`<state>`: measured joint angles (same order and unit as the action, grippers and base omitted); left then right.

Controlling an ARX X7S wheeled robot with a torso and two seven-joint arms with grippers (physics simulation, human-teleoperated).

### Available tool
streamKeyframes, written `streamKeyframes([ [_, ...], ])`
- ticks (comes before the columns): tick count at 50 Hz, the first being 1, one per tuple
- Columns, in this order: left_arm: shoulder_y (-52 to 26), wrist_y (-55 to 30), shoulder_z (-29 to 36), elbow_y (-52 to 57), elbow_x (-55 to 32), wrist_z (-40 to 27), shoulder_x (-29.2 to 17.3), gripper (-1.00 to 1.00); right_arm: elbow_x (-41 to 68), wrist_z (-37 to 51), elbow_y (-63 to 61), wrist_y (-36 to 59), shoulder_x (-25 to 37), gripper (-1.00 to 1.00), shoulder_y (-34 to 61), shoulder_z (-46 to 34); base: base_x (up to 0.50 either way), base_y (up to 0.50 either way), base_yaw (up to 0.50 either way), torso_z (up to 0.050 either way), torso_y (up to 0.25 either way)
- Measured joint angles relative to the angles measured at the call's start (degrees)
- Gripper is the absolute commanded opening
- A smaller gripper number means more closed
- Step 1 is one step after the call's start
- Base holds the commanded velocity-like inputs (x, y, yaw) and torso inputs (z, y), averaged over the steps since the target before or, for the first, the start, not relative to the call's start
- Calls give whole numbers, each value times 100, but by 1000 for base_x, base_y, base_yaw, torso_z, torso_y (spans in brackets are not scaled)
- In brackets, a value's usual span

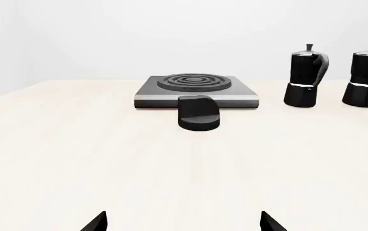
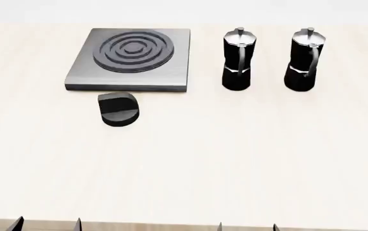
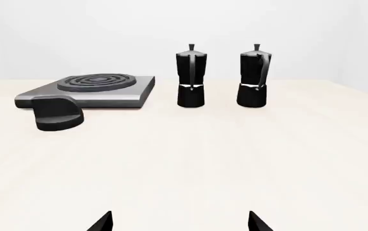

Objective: Turn off the stove.

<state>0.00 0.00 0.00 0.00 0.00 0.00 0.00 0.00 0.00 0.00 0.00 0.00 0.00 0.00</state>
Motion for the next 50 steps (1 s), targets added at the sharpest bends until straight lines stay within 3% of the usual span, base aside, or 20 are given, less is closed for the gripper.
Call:
streamKeyframes([
  [33, -11, -1, 445, 24, -275, -505, -378, 100, 231, 452, -187, 78, 380, 100, -7, -487, 0, 0, 0, 0, 0],
  [50, 98, -243, 565, 711, -245, -734, -606, 100, 262, 732, -1310, 773, 560, 100, -126, -580, 0, 0, 0, 0, 0],
])
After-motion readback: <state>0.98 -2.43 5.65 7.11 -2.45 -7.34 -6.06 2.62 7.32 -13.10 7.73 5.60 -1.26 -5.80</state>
